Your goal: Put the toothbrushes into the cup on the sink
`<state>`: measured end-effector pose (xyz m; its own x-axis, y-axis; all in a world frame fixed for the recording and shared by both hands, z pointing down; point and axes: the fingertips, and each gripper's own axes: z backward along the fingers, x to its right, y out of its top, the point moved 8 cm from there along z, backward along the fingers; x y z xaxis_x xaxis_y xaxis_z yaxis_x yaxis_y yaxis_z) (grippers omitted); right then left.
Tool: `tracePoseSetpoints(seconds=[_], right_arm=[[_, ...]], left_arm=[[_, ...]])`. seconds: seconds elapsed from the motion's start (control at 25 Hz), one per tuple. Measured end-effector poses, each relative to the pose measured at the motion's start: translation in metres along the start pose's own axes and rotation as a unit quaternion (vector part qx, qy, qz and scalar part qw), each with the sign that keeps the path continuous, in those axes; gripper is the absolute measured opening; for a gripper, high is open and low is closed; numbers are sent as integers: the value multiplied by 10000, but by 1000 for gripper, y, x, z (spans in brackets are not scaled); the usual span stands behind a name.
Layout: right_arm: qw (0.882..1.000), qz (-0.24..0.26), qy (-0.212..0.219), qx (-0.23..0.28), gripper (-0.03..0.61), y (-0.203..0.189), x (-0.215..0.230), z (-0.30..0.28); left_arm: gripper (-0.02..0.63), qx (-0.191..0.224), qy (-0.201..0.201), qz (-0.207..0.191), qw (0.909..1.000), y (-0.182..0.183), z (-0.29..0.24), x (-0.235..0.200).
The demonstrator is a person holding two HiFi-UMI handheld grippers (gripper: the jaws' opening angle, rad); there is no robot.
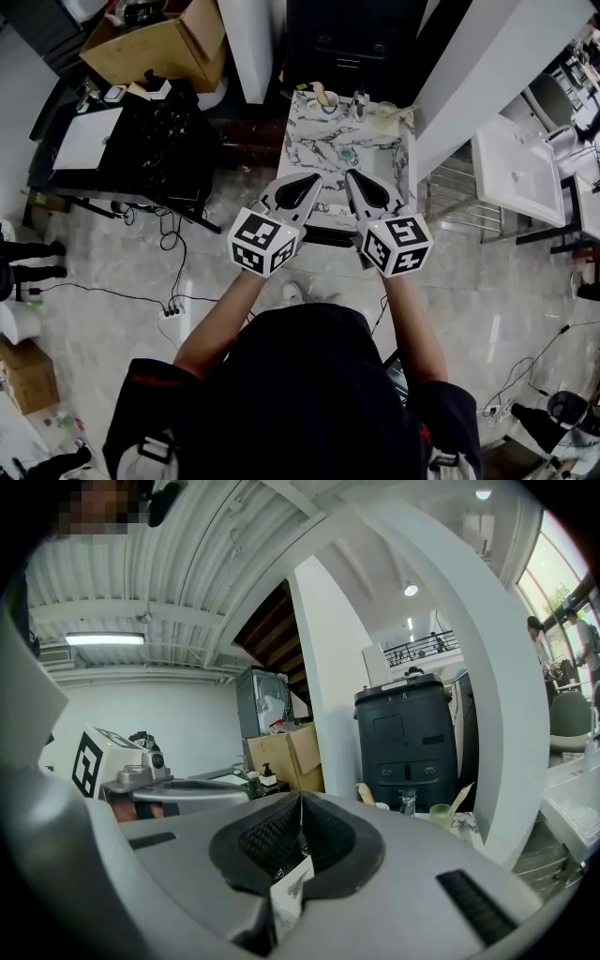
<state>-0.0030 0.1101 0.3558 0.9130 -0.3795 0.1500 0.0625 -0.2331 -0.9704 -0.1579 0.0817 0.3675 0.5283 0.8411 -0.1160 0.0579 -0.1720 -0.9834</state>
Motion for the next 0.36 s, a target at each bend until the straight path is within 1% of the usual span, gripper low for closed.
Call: tracePoseSetpoints(seconds=[0.36], right_arm=[[9999, 1, 121, 7, 37, 8, 23, 5]], left_arm=[[14, -17, 121, 74, 9999, 6, -18, 12]])
